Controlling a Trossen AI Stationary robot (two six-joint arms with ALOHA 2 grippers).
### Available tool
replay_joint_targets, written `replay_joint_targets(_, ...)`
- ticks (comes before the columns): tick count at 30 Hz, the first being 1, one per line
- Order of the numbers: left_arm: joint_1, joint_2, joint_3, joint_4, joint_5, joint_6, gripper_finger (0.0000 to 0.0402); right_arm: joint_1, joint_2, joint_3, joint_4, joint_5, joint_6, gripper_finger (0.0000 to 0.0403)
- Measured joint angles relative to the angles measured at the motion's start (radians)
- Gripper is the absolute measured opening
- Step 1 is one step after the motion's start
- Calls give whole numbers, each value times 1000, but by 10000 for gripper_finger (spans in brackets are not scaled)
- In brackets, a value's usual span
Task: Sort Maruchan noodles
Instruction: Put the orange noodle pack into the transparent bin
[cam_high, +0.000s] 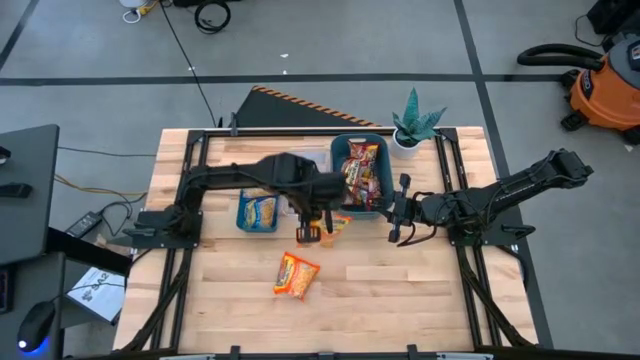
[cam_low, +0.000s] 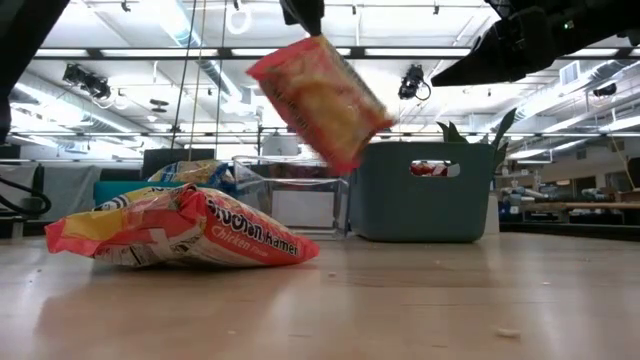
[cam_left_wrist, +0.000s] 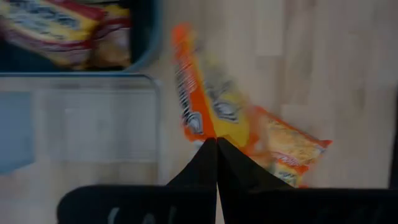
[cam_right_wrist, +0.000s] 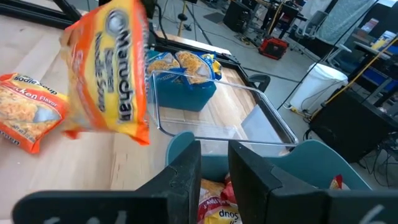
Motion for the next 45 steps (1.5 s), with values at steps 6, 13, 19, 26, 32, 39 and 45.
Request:
replay_joint_targets(6, 71, -21, 19, -40, -82, 20, 1, 0, 0, 0, 0, 0, 0, 87)
replay_joint_targets(13, 182, -39, 18, -43, -145, 30, 5, 0, 0, 0, -2, -1, 0, 87)
replay_joint_targets(19, 298, -30, -27, 47, -136, 38, 6, 0, 0, 0, -4, -1, 3, 87)
replay_joint_targets(26, 395, -26, -214, 166, 24, -22, 4, 0, 0, 0, -9, -1, 3, 87)
replay_joint_targets(32, 418, -26, -363, 232, 117, -95, 4, 0, 0, 0, -10, -1, 3, 87)
replay_joint_targets(39, 396, -27, -495, 229, 153, -114, 11, 0, 0, 0, -10, -1, 3, 87)
replay_joint_targets(45, 364, -27, -546, 252, 80, -81, 17, 0, 0, 0, -9, -1, 3, 87)
